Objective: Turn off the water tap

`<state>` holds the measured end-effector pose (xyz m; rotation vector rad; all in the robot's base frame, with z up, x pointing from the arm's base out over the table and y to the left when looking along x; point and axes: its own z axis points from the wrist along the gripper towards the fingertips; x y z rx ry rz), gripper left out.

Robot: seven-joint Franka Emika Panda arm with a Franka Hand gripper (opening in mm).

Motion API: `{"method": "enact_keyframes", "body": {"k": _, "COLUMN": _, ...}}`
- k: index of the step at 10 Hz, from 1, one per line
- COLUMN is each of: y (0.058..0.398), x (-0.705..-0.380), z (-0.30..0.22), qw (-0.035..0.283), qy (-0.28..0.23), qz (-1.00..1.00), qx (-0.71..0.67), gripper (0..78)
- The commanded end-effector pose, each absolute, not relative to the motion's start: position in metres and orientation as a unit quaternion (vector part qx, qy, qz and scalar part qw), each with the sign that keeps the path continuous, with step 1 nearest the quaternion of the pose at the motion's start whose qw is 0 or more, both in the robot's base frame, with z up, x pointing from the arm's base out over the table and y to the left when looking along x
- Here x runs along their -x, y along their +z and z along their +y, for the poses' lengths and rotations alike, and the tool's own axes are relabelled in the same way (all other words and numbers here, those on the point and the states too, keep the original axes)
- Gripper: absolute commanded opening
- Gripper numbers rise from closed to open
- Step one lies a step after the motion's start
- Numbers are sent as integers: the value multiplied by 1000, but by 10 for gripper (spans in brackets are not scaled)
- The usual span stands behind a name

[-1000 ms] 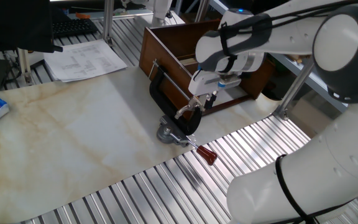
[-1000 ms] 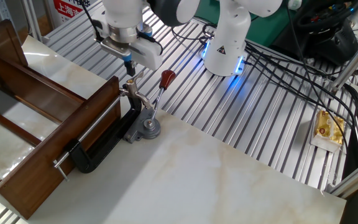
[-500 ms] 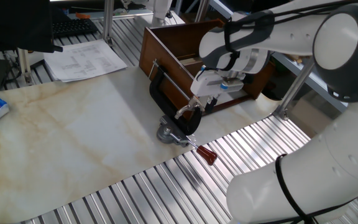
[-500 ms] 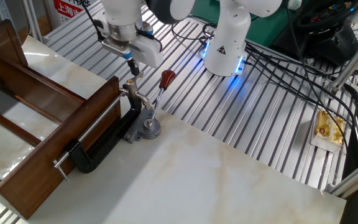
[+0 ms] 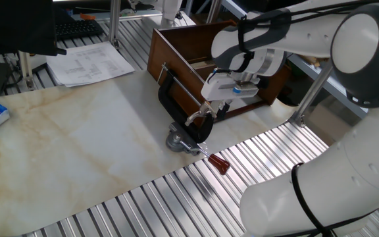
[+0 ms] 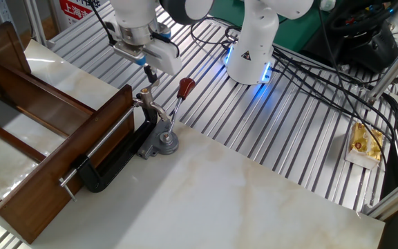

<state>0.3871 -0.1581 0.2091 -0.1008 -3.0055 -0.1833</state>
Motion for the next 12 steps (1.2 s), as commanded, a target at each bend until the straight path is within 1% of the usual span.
{"method": "enact_keyframes", "body": {"k": 1, "y": 218, "x": -387, "z": -149, "qw": 71, "qy": -76, "qz": -993, "qx": 50, "gripper": 0}}
{"method": "enact_keyframes", "body": {"k": 12, "y": 217, "x": -386, "z": -149, "qw": 69, "qy": -77, "qz": -993, "qx": 47, "gripper": 0}}
